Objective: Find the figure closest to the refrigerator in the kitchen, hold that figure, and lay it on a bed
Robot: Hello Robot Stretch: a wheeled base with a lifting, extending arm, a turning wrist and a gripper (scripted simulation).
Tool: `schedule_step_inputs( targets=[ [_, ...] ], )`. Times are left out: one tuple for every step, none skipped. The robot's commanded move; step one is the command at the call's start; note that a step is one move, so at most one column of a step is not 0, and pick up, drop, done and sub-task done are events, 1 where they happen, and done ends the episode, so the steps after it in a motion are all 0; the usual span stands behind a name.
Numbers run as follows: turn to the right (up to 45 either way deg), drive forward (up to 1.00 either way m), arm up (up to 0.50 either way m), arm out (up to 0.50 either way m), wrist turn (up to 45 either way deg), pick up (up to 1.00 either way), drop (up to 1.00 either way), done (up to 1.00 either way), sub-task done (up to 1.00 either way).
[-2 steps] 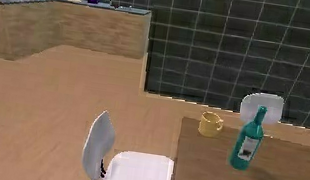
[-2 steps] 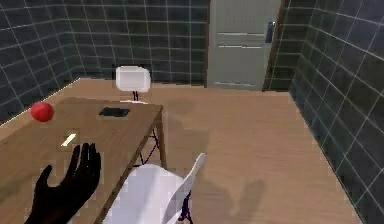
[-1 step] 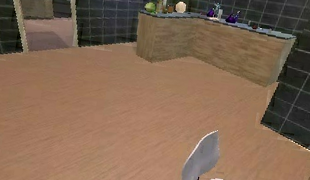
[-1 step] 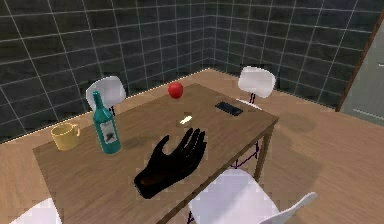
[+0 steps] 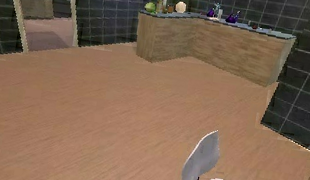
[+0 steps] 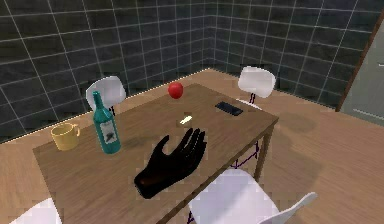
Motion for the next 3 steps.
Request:
schedule_step_inputs(
  targets=[
    [0.0, 0.0, 0.32, 0.0, 0.0, 0.0, 0.0, 0.0, 0.0],
    [0.0, 0.0, 0.0, 0.2, 0.0, 0.0, 0.0, 0.0, 0.0],
    [0.0, 0.0, 0.0, 0.0, 45.0, 0.0, 0.0, 0.0, 0.0]
  ],
)
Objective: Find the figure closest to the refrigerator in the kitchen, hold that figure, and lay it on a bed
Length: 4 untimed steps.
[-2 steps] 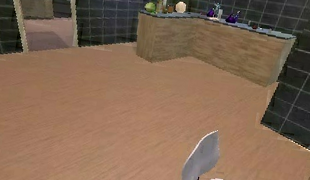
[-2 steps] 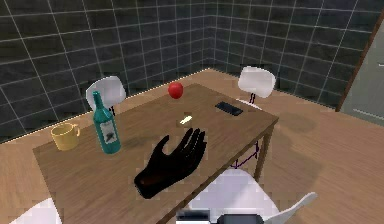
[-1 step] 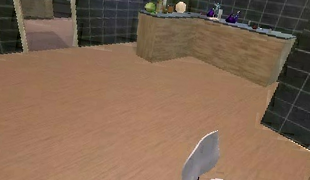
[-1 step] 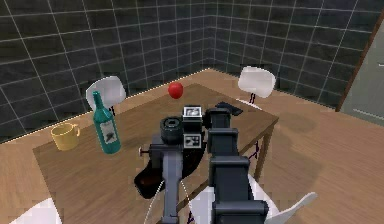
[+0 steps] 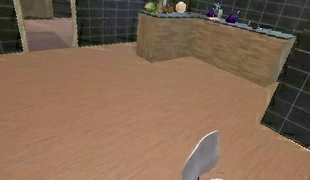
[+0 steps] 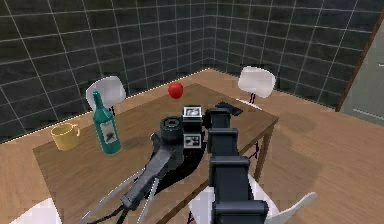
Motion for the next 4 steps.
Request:
schedule_step_inputs(
  targets=[
    [0.0, 0.0, 0.0, 0.0, 45.0, 0.0, 0.0, 0.0, 0.0],
    [0.0, 0.0, 0.0, 0.0, 45.0, 0.0, 0.0, 0.0, 0.0],
    [0.0, 0.0, 0.0, 0.0, 6.0, 0.0, 0.0, 0.0, 0.0],
    [0.0, 0.0, -0.3, 0.0, 0.0, 0.0, 0.0, 0.0, 0.0]
  ],
)
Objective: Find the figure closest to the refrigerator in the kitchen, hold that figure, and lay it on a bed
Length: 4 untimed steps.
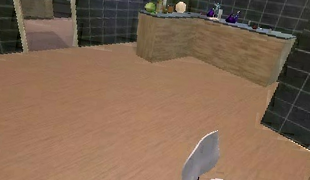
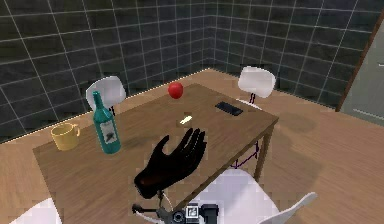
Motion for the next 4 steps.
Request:
schedule_step_inputs(
  targets=[
    [0.0, 0.0, 0.0, 0.0, 0.0, 1.0, 0.0, 0.0, 0.0],
    [0.0, 0.0, 0.1, 0.0, 0.0, 0.0, 0.0, 0.0, 0.0],
    [0.0, 0.0, 0.26, 0.0, 0.0, 0.0, 0.0, 0.0, 0.0],
    [0.0, 0.0, 0.0, 0.0, -45.0, 0.0, 0.0, 0.0, 0.0]
  ],
)
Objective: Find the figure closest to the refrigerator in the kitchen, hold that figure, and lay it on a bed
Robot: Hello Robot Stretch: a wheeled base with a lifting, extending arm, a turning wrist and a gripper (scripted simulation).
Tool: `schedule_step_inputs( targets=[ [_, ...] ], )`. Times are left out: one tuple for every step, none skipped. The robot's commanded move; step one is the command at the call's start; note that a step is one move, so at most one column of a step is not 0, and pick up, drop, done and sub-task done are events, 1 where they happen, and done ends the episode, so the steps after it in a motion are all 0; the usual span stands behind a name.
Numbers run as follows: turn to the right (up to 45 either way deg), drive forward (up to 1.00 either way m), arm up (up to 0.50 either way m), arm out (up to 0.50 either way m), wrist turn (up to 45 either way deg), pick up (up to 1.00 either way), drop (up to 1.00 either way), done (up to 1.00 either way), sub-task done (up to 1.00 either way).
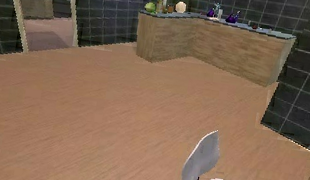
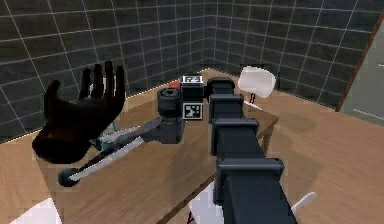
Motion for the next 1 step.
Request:
schedule_step_inputs(
  targets=[
    [0.0, 0.0, 0.0, 0.0, -45.0, 0.0, 0.0, 0.0, 0.0]
  ],
)
